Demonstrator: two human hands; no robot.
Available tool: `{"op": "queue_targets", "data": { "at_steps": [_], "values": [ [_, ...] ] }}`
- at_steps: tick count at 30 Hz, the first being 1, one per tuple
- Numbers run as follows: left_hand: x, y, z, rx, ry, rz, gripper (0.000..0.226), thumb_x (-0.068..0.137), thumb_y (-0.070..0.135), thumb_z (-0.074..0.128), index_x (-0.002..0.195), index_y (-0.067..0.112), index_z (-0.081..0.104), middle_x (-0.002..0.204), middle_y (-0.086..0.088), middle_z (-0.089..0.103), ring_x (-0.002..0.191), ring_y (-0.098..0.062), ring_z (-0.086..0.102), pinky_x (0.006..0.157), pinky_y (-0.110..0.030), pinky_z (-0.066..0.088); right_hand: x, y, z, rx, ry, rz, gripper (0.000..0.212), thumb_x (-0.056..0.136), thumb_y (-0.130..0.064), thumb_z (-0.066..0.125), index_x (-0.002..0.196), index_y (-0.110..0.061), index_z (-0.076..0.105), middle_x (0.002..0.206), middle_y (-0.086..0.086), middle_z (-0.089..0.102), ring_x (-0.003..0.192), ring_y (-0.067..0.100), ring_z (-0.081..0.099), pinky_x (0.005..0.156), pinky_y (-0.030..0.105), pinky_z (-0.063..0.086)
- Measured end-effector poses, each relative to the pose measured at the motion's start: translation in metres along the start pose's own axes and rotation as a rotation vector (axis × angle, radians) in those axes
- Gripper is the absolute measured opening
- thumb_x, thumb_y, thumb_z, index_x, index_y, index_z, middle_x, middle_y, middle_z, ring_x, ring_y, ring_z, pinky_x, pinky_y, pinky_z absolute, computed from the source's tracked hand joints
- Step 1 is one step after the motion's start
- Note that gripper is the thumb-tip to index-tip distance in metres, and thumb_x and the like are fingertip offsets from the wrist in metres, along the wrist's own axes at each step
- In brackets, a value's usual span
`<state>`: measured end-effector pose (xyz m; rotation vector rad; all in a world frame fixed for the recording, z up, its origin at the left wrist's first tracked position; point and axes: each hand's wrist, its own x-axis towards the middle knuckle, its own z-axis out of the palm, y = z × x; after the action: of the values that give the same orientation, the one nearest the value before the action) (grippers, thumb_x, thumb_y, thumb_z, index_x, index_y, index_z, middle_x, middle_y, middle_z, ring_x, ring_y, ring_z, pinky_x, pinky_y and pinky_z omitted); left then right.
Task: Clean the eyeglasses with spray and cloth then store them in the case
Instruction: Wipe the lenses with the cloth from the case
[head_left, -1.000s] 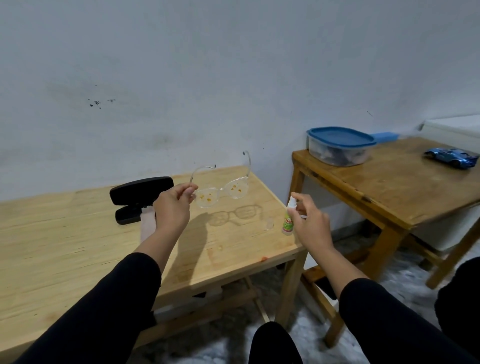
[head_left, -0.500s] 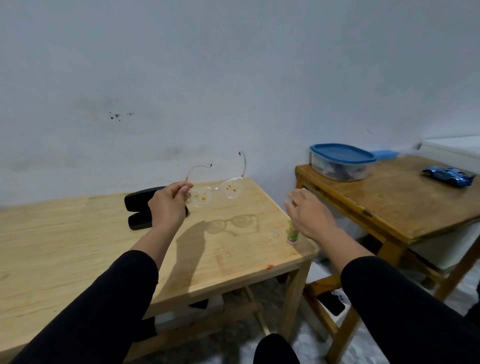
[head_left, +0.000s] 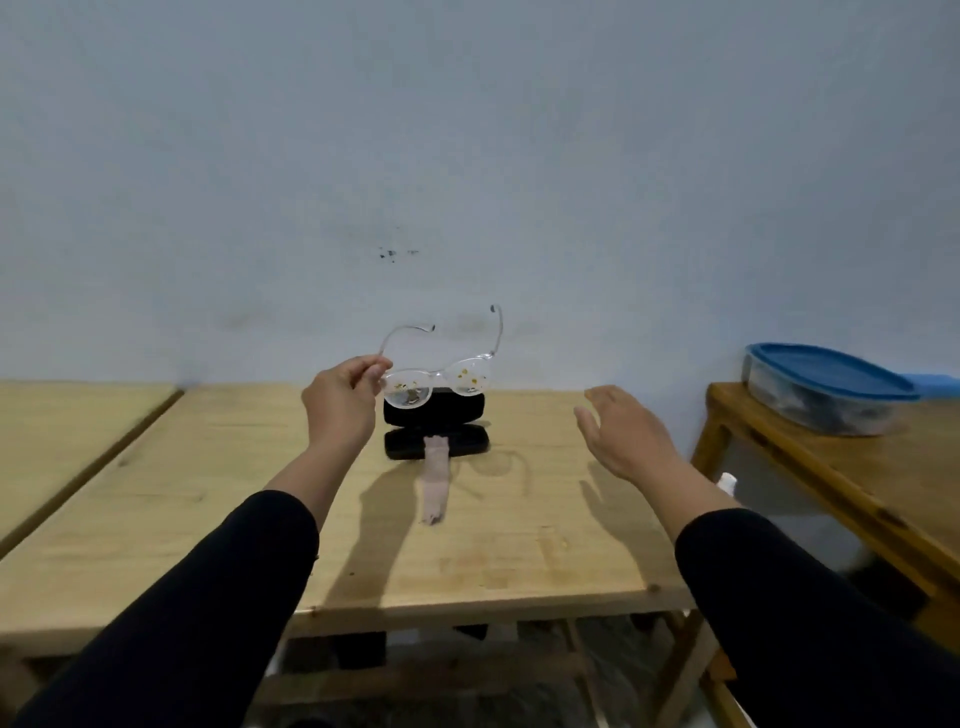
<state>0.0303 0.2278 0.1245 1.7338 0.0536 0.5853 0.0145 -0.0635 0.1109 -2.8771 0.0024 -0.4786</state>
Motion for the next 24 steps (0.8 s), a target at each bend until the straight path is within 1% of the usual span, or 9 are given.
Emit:
{"op": "queue_targets", "data": {
  "at_steps": [2,3,6,8,10,14,19,21,24],
  "values": [
    [0.005,-0.007,-0.022,0.019,0.05,-0.015,0.017,0.092,0.015,0.053,0.097,0.012,0.069,0.088,-0.004,0.068,0.081,-0.013,0.064,0.055,0.001,0.039,0.009,-0.021,0.016,0.025,-0.035,-0.04,0.049,0.098,-0.035,0.033,0.137,-0.006,0.039,0.146,0.011,0.039,0.135,0.025,0.035,0.106,0.035,0.033],
    [0.008,-0.011,-0.033,0.035,0.075,-0.018,0.018,0.092,0.015,0.053,0.098,0.011,0.069,0.088,-0.004,0.068,0.081,-0.013,0.063,0.054,0.003,0.038,0.013,-0.032,0.023,0.04,-0.059,-0.057,0.049,0.098,-0.035,0.033,0.138,-0.007,0.038,0.147,0.011,0.038,0.135,0.024,0.034,0.107,0.035,0.032],
    [0.015,-0.026,-0.065,0.093,0.135,-0.034,0.017,0.092,0.016,0.053,0.096,0.014,0.07,0.086,-0.005,0.068,0.081,-0.014,0.065,0.065,-0.003,0.042,0.021,-0.065,0.047,0.086,-0.118,-0.111,0.049,0.099,-0.034,0.033,0.14,-0.007,0.037,0.148,0.01,0.037,0.135,0.025,0.035,0.106,0.034,0.032],
    [0.021,-0.038,-0.082,0.114,0.162,-0.061,0.017,0.092,0.016,0.053,0.094,0.017,0.07,0.086,-0.005,0.07,0.083,-0.015,0.066,0.08,-0.02,0.047,0.027,-0.083,0.064,0.121,-0.155,-0.137,0.048,0.099,-0.033,0.033,0.14,-0.008,0.037,0.147,0.009,0.038,0.132,0.025,0.038,0.103,0.033,0.033],
    [0.024,-0.048,-0.096,0.133,0.189,-0.082,0.016,0.092,0.016,0.054,0.092,0.019,0.069,0.086,-0.004,0.07,0.083,-0.016,0.067,0.084,-0.028,0.047,0.033,-0.097,0.079,0.163,-0.201,-0.152,0.047,0.098,-0.034,0.034,0.139,-0.01,0.038,0.146,0.008,0.039,0.132,0.025,0.039,0.103,0.033,0.034],
    [0.03,-0.064,-0.112,0.137,0.235,-0.13,0.017,0.092,0.013,0.052,0.096,0.014,0.069,0.093,-0.002,0.068,0.082,-0.014,0.065,0.078,-0.024,0.043,0.043,-0.114,0.103,0.219,-0.241,-0.17,0.044,0.096,-0.032,0.04,0.136,-0.013,0.043,0.143,0.01,0.043,0.13,0.028,0.04,0.106,0.039,0.034],
    [0.037,-0.083,-0.117,0.15,0.254,-0.173,0.018,0.093,0.01,0.051,0.098,0.01,0.068,0.096,-0.003,0.067,0.083,-0.015,0.064,0.075,-0.021,0.043,0.057,-0.116,0.126,0.27,-0.23,-0.225,0.042,0.096,-0.036,0.036,0.134,-0.022,0.048,0.141,-0.001,0.046,0.126,0.018,0.044,0.096,0.028,0.035],
    [0.04,-0.091,-0.117,0.159,0.245,-0.186,0.018,0.093,0.01,0.051,0.097,0.012,0.068,0.095,-0.004,0.068,0.085,-0.016,0.065,0.077,-0.023,0.043,0.063,-0.114,0.134,0.253,-0.239,-0.27,0.039,0.096,-0.036,0.036,0.13,-0.027,0.053,0.138,-0.005,0.05,0.123,0.015,0.047,0.096,0.028,0.037],
    [0.044,-0.102,-0.114,0.202,0.235,-0.199,0.017,0.092,0.013,0.053,0.093,0.017,0.069,0.089,-0.004,0.07,0.086,-0.017,0.067,0.086,-0.027,0.047,0.071,-0.111,0.141,0.224,-0.276,-0.324,0.038,0.095,-0.036,0.036,0.128,-0.035,0.053,0.138,-0.008,0.051,0.127,0.015,0.045,0.104,0.036,0.036]
  ]
}}
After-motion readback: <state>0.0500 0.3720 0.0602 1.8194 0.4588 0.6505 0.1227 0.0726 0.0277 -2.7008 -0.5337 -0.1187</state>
